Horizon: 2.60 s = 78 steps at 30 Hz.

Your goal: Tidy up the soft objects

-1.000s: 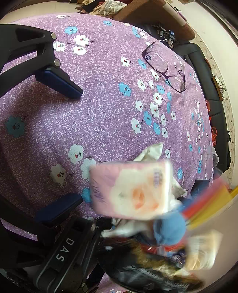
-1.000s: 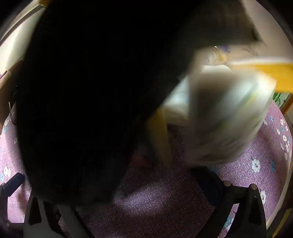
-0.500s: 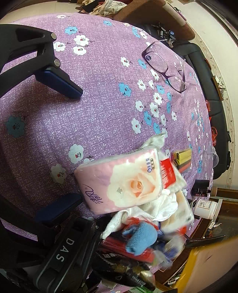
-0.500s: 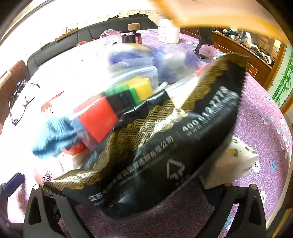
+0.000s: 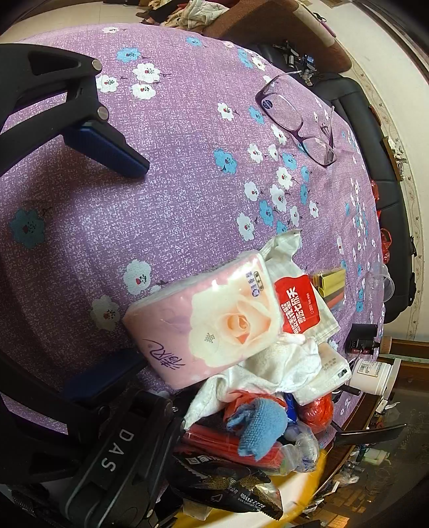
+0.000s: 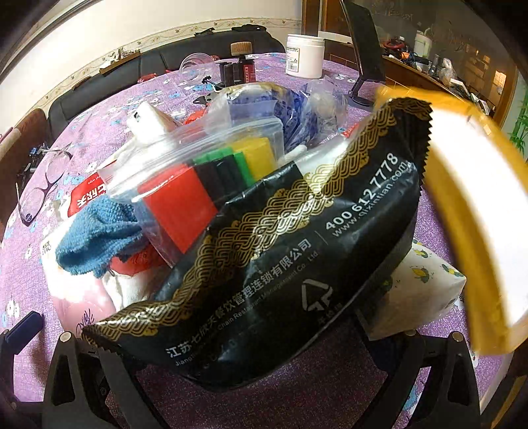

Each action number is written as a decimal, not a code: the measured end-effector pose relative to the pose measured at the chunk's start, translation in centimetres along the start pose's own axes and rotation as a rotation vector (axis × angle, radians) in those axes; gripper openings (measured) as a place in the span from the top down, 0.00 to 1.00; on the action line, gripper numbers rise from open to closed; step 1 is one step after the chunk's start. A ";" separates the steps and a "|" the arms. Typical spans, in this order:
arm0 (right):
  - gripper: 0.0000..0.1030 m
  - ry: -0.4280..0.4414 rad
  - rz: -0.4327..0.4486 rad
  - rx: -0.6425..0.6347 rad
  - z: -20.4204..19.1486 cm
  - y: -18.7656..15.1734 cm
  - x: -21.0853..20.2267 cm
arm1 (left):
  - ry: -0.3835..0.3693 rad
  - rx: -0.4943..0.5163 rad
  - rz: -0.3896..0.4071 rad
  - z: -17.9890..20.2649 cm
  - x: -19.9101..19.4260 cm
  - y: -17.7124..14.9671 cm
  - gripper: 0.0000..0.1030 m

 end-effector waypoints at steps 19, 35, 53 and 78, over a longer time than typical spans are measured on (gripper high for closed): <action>0.01 0.000 0.001 0.000 0.0 0.0 0.0 | 0.000 0.000 0.000 0.0 0.0 0.0 0.00; 0.00 0.361 -0.220 -0.189 1.7 0.8 -0.6 | 0.004 -0.012 0.004 0.2 -0.3 -0.2 0.00; 0.32 0.720 -0.052 -0.327 9.2 -2.3 -8.9 | -0.067 -0.120 0.019 -0.6 -2.8 1.2 0.13; 0.31 0.711 -0.113 -0.208 11.6 0.4 -7.6 | -0.108 -0.143 0.016 -1.0 -2.9 -0.2 0.57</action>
Point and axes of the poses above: each gripper's, at about its wrist camera, not at the fingertips, and x roughly the way its jaws point, z to its right, y to its top, the point moved 2 cm from there along x, roughly the way its jaws point, and after that the axes turned 10 degrees about x, right-handed, at the moved point
